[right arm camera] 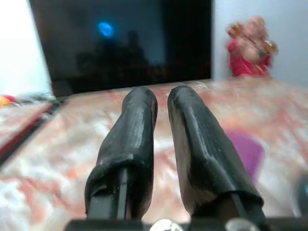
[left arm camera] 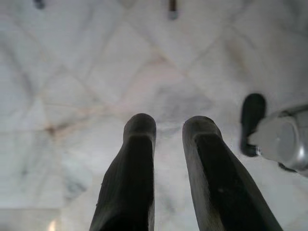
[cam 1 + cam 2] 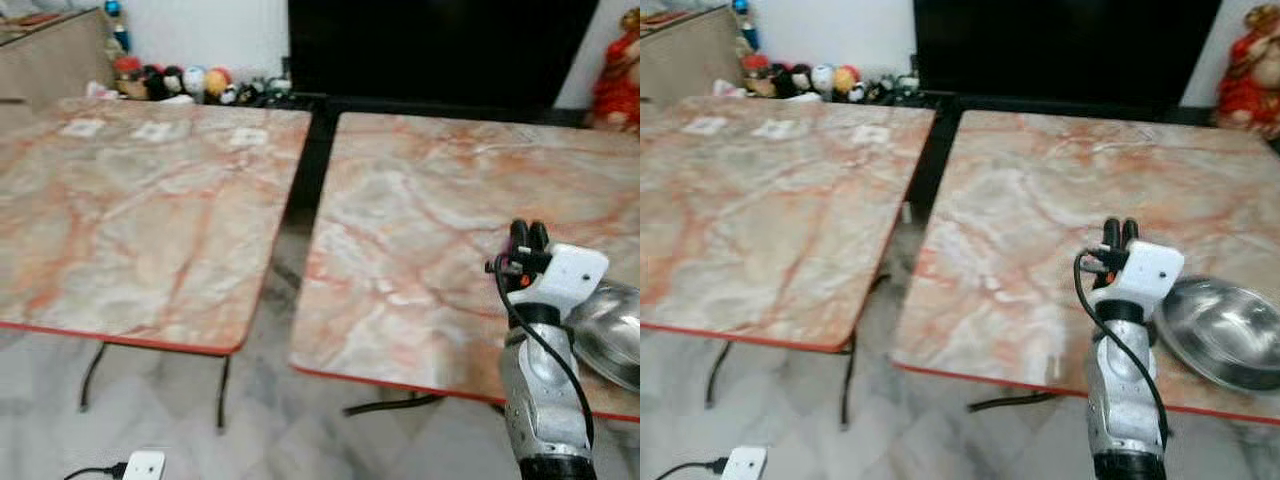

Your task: Setting the table

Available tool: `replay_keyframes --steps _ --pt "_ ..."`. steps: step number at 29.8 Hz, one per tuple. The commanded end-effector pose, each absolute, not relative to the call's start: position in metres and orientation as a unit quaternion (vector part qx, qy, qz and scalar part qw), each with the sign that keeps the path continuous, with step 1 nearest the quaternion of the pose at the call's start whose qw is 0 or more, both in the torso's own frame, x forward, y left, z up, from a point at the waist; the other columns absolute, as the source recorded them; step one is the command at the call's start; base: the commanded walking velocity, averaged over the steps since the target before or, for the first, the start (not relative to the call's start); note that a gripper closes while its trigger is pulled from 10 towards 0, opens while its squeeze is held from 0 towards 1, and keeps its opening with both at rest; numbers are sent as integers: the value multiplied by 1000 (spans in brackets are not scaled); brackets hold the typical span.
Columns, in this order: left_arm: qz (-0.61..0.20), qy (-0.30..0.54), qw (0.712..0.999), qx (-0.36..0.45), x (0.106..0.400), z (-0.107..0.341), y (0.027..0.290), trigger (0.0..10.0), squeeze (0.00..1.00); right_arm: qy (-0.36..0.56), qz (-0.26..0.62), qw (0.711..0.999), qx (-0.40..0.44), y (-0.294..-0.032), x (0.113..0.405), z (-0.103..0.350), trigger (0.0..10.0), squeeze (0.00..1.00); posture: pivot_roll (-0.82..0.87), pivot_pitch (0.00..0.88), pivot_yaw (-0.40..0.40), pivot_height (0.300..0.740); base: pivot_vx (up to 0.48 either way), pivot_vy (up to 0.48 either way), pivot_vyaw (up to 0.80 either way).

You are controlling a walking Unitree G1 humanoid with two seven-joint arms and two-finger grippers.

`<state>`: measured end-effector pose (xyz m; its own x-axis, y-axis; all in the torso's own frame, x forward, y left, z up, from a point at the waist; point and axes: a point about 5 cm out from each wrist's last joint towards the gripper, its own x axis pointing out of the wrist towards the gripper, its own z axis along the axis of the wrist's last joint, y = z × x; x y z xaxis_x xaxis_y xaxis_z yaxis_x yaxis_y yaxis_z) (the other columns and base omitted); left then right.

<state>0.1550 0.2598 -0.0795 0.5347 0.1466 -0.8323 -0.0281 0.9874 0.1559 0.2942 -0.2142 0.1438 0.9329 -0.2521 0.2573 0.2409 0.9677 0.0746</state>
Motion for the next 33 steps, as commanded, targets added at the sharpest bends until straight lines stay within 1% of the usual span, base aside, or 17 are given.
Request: replay_keyframes --steps 1,6,16,20,23,27,28,29,33 --pt "54 480 873 64 155 -78 265 10000 0 -137 -128 982 27 -215 295 147 10000 0 42 0 -18 740 0 480 0" --pt "56 478 874 65 155 -76 270 10000 0 -139 -127 982 26 -215 296 149 10000 0 41 0 -18 740 0 480 0" --pt "56 477 875 65 156 -76 270 10000 0 -134 -118 984 21 -210 297 148 10000 0 42 0 -16 740 0 480 0" --pt "55 477 875 65 156 -76 269 10000 0 -126 -113 985 14 -208 299 146 10000 0 43 0 -16 740 0 480 714" --pt "53 477 875 65 156 -76 268 10000 0 -123 -117 985 24 -209 299 145 10000 0 45 0 -16 740 0 480 677" --pt "53 478 874 65 156 -76 269 10000 0 -121 -117 985 30 -210 300 144 10000 0 46 0 -15 740 0 480 0" --pt "53 478 875 65 156 -76 269 10000 0 -122 -115 985 36 -209 299 144 10000 216 48 0 -15 740 0 480 0" --pt "53 478 875 65 156 -76 269 10000 0 -120 -114 985 39 -209 299 143 10000 1000 48 0 -15 740 0 480 0" --pt "54 478 874 65 156 -76 268 10000 0 -118 -114 986 40 -209 299 142 10000 1000 49 0 -13 740 0 480 0"
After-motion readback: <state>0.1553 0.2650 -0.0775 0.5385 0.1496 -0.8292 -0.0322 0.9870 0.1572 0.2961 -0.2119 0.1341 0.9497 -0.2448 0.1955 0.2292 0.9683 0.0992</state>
